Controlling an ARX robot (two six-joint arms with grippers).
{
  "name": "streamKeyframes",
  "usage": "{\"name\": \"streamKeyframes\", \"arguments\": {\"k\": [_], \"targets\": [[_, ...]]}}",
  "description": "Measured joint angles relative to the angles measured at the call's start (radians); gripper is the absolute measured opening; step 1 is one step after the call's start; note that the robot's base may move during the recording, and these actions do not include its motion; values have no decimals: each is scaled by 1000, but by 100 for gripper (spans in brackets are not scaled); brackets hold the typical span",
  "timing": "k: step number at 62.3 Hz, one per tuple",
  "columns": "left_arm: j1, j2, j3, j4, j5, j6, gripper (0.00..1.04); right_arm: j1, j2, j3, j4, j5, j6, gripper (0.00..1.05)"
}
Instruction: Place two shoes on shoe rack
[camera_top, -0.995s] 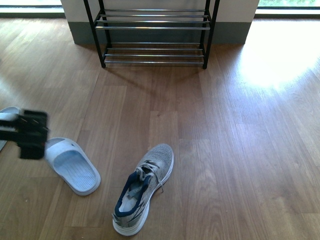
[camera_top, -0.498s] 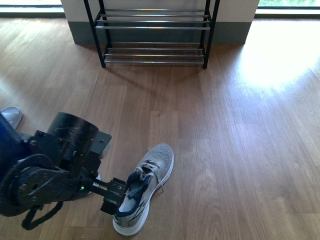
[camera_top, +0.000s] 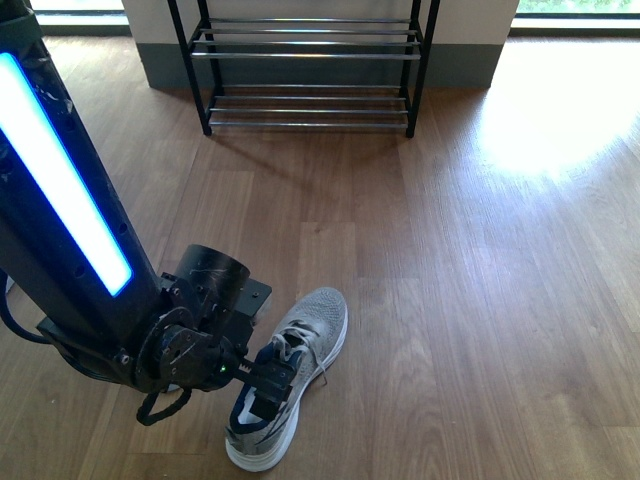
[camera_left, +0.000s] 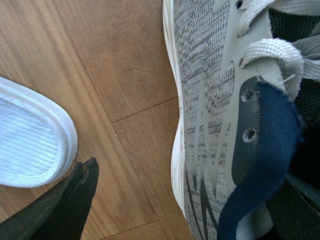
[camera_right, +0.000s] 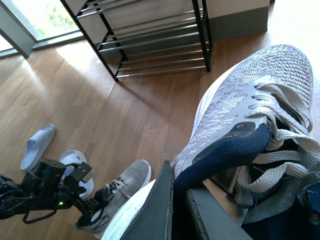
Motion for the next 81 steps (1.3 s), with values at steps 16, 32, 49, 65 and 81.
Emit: {"name": "streamKeyframes", "arguments": {"k": [16, 32, 49, 65, 81], "targets": [[3, 45, 60, -45, -39, 11, 71, 0, 0, 0, 0, 0, 0, 1], [5, 59, 67, -45, -43, 8, 31, 0, 0, 0, 0, 0, 0, 1], [8, 57, 58, -6, -84, -26, 2, 0, 0, 0, 0, 0, 0, 1], [56, -110, -116, 138, -190, -135, 2, 0, 0, 0, 0, 0, 0, 1], [144, -687, -491, 260, -349, -230, 2, 0, 0, 0, 0, 0, 0, 1]]}}
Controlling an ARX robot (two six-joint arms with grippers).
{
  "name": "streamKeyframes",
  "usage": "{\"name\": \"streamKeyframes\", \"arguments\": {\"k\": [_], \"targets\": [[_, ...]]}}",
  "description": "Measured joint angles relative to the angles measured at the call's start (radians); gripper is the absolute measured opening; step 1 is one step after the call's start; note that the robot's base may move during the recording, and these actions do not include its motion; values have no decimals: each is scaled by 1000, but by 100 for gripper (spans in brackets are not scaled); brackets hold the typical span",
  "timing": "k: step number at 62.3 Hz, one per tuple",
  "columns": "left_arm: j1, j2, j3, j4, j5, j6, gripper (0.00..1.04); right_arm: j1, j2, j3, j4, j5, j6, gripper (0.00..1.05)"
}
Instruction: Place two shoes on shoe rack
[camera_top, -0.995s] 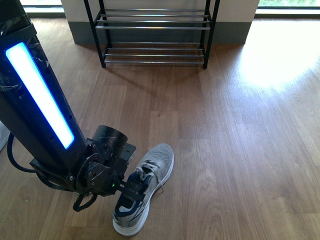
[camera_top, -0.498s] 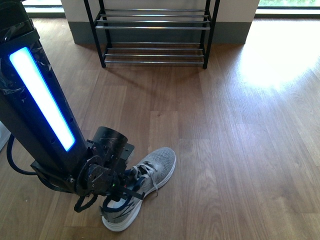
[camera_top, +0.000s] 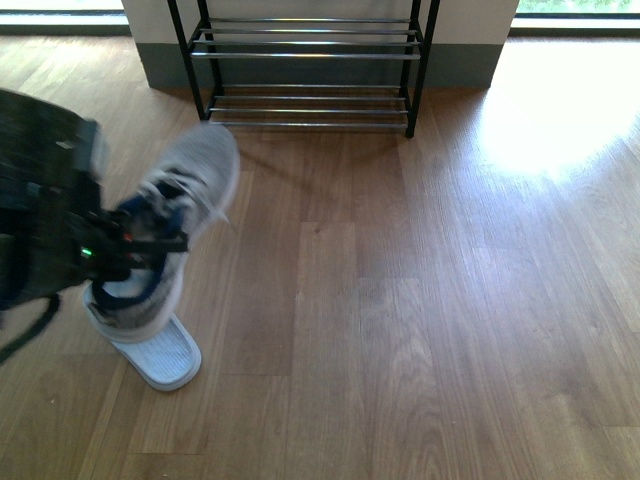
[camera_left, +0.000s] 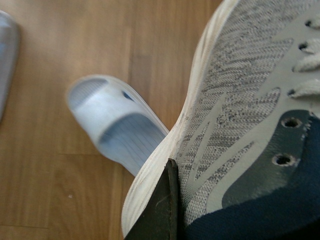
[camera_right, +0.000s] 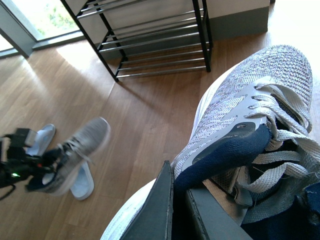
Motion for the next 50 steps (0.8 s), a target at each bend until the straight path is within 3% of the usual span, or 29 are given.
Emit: {"name": "streamKeyframes", "arguments": {"k": [11, 25, 50], "targets": [[22, -529, -222, -190, -101, -14, 2, 0, 0, 0, 0, 0, 0, 1], [-27, -1168, -271, -582, -240, 45, 2, 0, 0, 0, 0, 0, 0, 1], [-29, -1217, -283, -600, -257, 68, 2, 0, -2, 0, 0, -4, 0, 1]]}}
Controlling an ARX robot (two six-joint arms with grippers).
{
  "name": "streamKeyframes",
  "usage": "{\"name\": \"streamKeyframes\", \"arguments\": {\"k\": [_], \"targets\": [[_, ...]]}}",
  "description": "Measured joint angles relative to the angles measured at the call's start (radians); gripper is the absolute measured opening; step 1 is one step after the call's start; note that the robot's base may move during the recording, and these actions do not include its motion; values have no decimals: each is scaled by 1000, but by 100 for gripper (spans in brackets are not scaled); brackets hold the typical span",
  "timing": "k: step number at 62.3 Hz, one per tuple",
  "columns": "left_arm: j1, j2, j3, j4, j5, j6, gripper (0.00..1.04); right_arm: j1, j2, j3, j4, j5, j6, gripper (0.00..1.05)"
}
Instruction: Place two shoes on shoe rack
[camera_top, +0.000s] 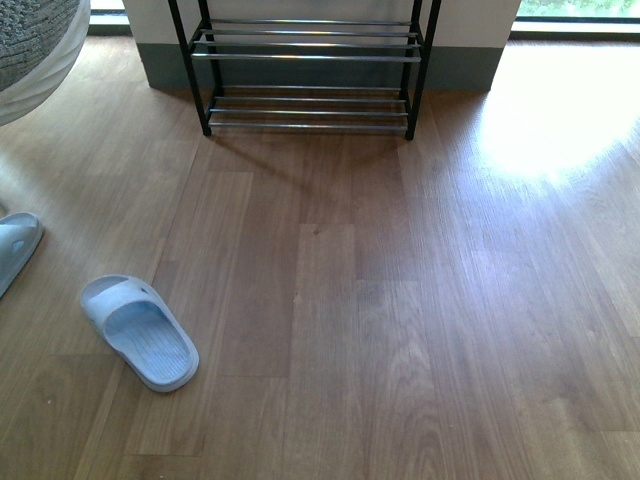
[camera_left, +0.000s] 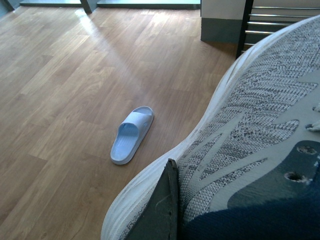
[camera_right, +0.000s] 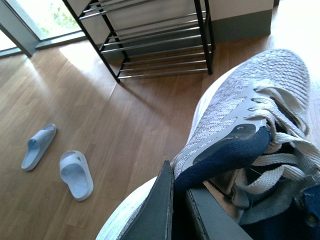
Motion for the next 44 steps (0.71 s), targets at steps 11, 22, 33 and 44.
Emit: {"name": "streamKeyframes", "arguments": {"k": [11, 22, 33, 44], "targets": [[-1, 0, 0, 0, 5, -1, 2, 0, 1, 0, 0, 3, 0, 1], [-4, 0, 0, 0, 14, 1, 2, -3, 2, 0, 0, 11, 0, 1], [-4, 0, 0, 0, 9, 3, 2, -3, 2, 0, 0, 6, 0, 1], [-4, 0, 0, 0, 6, 3, 2, -3, 2, 0, 0, 3, 0, 1]]}}
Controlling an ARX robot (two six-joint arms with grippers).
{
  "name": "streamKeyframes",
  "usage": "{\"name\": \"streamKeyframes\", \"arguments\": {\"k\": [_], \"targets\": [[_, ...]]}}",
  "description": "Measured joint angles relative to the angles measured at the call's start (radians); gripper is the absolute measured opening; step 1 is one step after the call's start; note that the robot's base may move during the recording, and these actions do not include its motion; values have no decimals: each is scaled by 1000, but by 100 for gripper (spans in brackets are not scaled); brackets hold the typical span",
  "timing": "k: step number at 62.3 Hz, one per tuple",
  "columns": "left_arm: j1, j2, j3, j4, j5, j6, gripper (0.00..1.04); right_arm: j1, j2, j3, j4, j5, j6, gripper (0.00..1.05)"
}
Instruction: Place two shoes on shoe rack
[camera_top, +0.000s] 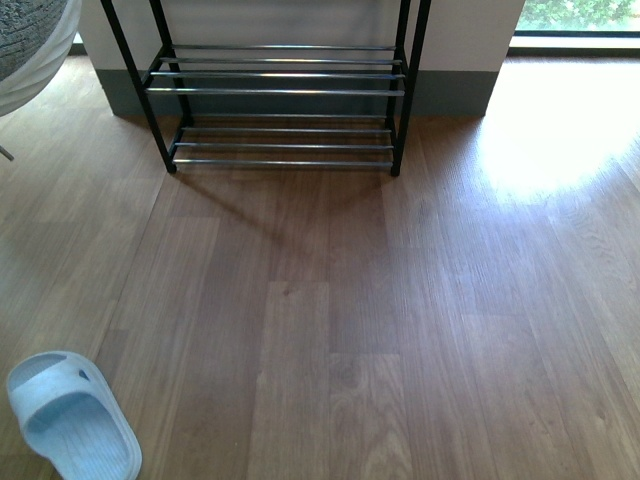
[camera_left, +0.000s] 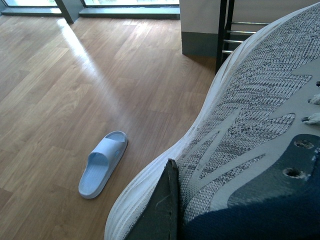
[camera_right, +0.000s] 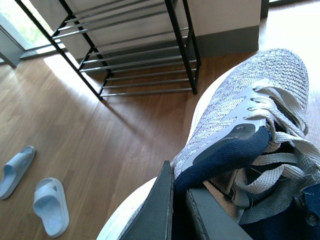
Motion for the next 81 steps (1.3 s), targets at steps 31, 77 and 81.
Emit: {"name": "streamKeyframes", "arguments": {"k": [31, 77, 81], "targets": [[-2, 0, 0, 0, 10, 0, 2, 0, 0, 0, 0, 7, 0, 1], [1, 0, -1, 0, -3, 0, 2, 3, 1, 0, 0, -3, 0, 1], [1, 0, -1, 0, 1, 0, 2, 3, 1, 0, 0, 0, 0, 1]]}}
